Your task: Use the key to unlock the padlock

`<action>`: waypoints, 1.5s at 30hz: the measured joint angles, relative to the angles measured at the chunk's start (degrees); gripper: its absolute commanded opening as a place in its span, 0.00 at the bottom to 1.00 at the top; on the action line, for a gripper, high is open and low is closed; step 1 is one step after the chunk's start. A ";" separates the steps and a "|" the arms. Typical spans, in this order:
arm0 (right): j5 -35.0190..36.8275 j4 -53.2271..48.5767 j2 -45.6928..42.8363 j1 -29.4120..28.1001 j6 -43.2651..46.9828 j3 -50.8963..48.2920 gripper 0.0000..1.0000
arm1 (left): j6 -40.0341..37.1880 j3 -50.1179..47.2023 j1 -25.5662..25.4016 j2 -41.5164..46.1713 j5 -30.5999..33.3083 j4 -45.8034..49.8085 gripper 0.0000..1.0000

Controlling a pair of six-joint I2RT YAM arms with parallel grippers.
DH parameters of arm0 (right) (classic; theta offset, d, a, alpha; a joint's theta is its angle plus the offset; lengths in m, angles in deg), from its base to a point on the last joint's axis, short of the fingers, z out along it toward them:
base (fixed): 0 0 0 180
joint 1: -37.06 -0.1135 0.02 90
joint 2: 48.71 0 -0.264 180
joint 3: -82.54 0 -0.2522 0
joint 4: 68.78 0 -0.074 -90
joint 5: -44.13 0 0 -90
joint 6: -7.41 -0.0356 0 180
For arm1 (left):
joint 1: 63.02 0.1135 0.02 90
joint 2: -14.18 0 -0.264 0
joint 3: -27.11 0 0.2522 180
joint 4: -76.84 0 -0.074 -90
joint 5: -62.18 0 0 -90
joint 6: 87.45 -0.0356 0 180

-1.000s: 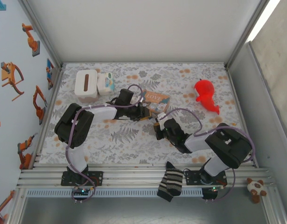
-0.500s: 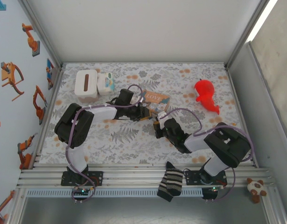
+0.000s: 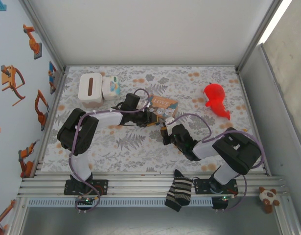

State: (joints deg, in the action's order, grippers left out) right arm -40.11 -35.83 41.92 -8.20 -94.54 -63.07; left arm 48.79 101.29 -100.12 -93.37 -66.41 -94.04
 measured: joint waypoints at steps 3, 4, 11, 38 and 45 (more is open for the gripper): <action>0.17 0.33 0.00 0.00 0.02 0.00 0.00 | 0.00 0.02 0.00 0.00 -0.02 0.00 0.27; 0.24 0.33 0.00 0.00 0.02 0.00 0.00 | 0.00 0.02 0.00 0.00 0.00 0.00 0.27; 0.83 2.69 1.36 0.00 0.02 -0.02 0.00 | 0.00 0.02 0.00 0.00 0.00 0.02 0.27; 0.42 15.50 10.84 1.05 2.95 2.03 0.00 | 0.02 1.68 0.57 0.09 3.63 1.22 0.27; -2.73 16.13 10.93 2.86 3.28 2.69 0.00 | 0.02 1.84 0.66 0.68 4.39 0.83 0.27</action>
State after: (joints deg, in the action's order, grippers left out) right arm -42.84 -19.70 52.85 -5.34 -91.26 -60.39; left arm 48.81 103.13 -99.46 -92.69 -62.02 -93.21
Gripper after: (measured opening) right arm 0.047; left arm 0.273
